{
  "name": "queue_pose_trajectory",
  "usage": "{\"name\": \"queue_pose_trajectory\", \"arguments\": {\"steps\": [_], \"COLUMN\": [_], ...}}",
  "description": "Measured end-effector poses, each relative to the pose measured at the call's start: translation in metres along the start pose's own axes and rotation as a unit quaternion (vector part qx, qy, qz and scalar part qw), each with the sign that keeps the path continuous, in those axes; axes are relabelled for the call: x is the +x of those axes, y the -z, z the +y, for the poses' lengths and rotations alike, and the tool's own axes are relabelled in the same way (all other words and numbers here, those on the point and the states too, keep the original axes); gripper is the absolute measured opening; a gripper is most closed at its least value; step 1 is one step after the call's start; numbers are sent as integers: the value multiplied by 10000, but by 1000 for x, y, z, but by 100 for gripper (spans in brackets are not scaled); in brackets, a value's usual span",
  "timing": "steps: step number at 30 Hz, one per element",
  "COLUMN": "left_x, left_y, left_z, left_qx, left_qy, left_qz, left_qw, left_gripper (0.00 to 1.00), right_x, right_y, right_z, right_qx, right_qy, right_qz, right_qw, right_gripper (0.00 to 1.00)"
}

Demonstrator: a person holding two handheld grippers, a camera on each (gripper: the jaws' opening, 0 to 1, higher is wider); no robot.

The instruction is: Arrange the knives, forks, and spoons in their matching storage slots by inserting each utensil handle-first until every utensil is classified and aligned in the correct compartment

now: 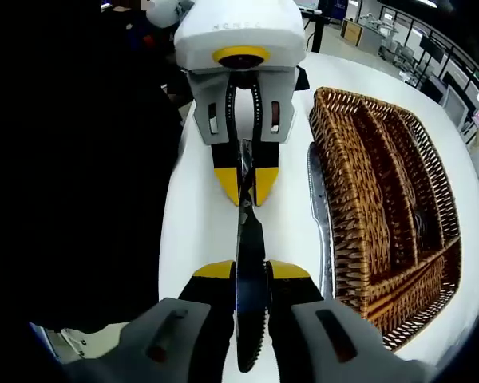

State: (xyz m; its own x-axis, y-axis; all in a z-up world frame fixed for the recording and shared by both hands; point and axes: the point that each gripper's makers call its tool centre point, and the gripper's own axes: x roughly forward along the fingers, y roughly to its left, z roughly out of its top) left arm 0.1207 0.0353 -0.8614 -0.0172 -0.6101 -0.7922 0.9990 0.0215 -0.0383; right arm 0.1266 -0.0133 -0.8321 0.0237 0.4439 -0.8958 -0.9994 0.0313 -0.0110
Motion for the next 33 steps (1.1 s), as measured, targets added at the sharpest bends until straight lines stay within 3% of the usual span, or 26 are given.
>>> {"name": "queue_pose_trajectory", "arguments": {"steps": [2, 5, 8, 13, 19, 21, 23, 26, 28, 29, 30, 33], "left_x": [-5, -15, -24, -35, -44, -50, -55, -66, -73, -77, -81, -91], "left_y": [1, 5, 7, -2, -13, -19, -23, -31, -38, -41, -45, -55], "left_z": [1, 1, 3, 11, 15, 16, 18, 21, 23, 25, 26, 30], "left_qx": [-75, -100, -27, -29, 40, 70, 145, 195, 186, 211, 240, 261], "left_qy": [-3, 26, 24, -160, -286, -308, -364, -440, -486, -530, -573, -644], "left_qz": [83, 276, 477, 301, 159, 98, 71, -23, -136, -176, -227, -342], "left_qw": [9999, 9996, 9989, 9994, 9995, 9995, 9992, 9988, 9986, 9982, 9978, 9970], "left_gripper": [7, 7, 6, 6, 5, 5, 5, 5, 5, 5, 5, 4], "right_x": [-3, -8, -18, -41, -73, -87, -97, -122, -136, -141, -147, -158], "right_y": [2, 3, 1, 5, 19, 24, 27, 36, 40, 43, 46, 51], "right_z": [-4, -8, -10, -15, -21, -24, -25, -34, -38, -38, -40, -42], "right_qx": [150, 295, 604, 1206, 1668, 1946, 2233, 2798, 2954, 2980, 3114, 3126], "right_qy": [99, 214, 370, 698, 1209, 1384, 1478, 1835, 2054, 2071, 2172, 2282], "right_qz": [-4, -112, -410, -859, -1159, -1276, -1476, -1785, -1935, -1946, -1993, -2041], "right_qw": [9998, 9993, 9966, 9865, 9717, 9626, 9521, 9253, 9127, 9113, 9034, 8992], "right_gripper": [18, 33, 39, 48, 53, 61, 77, 94, 99, 99, 99, 99]}}
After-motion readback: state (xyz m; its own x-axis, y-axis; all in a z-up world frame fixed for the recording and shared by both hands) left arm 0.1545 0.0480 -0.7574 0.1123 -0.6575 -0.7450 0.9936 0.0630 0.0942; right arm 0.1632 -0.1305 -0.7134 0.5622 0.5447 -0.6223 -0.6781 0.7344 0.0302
